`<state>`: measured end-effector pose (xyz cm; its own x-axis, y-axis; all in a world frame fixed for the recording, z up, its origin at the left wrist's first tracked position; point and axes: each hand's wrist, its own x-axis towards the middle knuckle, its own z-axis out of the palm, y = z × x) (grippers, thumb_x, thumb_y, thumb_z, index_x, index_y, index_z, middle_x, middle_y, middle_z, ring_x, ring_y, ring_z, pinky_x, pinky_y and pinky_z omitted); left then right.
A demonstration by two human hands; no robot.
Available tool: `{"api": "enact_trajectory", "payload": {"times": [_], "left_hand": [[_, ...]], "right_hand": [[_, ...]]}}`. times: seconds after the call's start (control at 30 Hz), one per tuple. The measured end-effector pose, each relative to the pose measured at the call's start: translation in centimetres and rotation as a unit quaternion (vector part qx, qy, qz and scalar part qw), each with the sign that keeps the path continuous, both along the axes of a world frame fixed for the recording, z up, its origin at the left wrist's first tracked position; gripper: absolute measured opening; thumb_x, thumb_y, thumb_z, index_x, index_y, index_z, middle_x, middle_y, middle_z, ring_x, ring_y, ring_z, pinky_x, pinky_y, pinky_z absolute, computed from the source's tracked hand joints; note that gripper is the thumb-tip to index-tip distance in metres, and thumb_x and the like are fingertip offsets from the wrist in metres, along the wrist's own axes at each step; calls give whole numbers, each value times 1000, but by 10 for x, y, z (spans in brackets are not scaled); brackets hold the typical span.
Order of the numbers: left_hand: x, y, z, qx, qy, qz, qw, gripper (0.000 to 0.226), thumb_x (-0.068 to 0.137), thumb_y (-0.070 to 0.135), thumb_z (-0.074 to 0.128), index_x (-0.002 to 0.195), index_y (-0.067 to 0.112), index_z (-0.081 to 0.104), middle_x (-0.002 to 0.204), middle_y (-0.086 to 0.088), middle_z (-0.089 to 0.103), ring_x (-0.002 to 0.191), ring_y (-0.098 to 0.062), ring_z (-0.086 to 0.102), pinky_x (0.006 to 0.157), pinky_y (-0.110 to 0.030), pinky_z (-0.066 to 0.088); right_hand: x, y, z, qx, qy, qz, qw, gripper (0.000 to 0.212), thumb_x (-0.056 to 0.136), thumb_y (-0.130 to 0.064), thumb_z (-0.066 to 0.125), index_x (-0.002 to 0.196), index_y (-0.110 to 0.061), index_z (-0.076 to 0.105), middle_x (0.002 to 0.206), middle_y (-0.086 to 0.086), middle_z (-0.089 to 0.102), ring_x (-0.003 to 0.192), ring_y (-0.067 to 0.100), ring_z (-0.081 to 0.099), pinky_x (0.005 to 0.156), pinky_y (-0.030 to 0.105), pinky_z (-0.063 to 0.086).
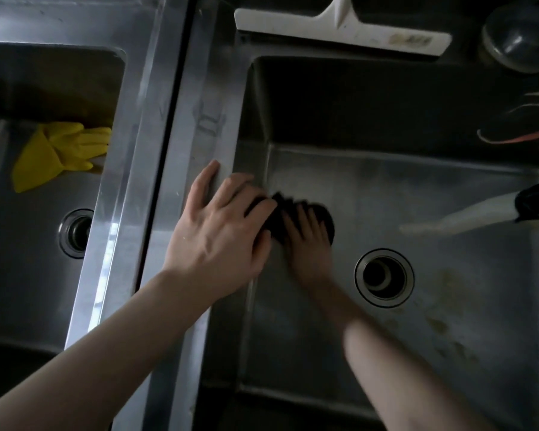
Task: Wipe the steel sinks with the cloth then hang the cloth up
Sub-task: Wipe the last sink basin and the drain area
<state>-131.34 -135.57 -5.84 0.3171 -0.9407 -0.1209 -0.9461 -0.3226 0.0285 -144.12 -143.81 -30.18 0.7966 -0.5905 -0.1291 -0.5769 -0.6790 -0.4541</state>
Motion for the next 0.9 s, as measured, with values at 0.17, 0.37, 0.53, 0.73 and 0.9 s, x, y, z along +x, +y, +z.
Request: {"api": "enact_trajectory", "payload": {"times": [0.17,0.37,0.53,0.73,0.9], "left_hand": [[1,0,-4,-9,-17,-5,1000,33,86,34,48,113,22,63,116,3,63,127,-19,45,115,-50,16],[-1,0,-3,-22,-22,-10,999,36,86,34,46,114,21,64,115,2,64,126,-20,45,115,-50,17],[-1,2,-5,-45,-40,-21,998,36,84,33,48,112,20,65,111,-1,65,122,-23,48,113,-51,21],[1,2,-9,-62,-43,-25,997,36,83,33,49,112,20,65,111,-3,65,122,-23,47,114,-50,18],[1,5,-12,-80,-49,-28,995,37,83,35,50,114,19,63,111,-7,65,122,-25,46,115,-48,15]], "right_hand": [[68,-85,7,10,53,-69,996,52,100,-32,35,150,-30,20,160,6,12,147,26,6,117,46,10],[1,6,9,6,23,62,998,52,94,-37,40,144,-25,38,154,12,30,141,36,25,110,54,23],[-103,99,16,11,21,236,971,53,91,-33,47,143,-28,38,154,8,29,142,34,25,112,54,24],[-154,128,15,19,88,467,880,54,85,-38,48,139,-39,42,154,-2,32,142,27,27,111,51,29],[-149,126,22,-7,142,491,860,48,88,-35,44,136,-43,45,152,-6,34,141,24,30,111,46,32]]}}
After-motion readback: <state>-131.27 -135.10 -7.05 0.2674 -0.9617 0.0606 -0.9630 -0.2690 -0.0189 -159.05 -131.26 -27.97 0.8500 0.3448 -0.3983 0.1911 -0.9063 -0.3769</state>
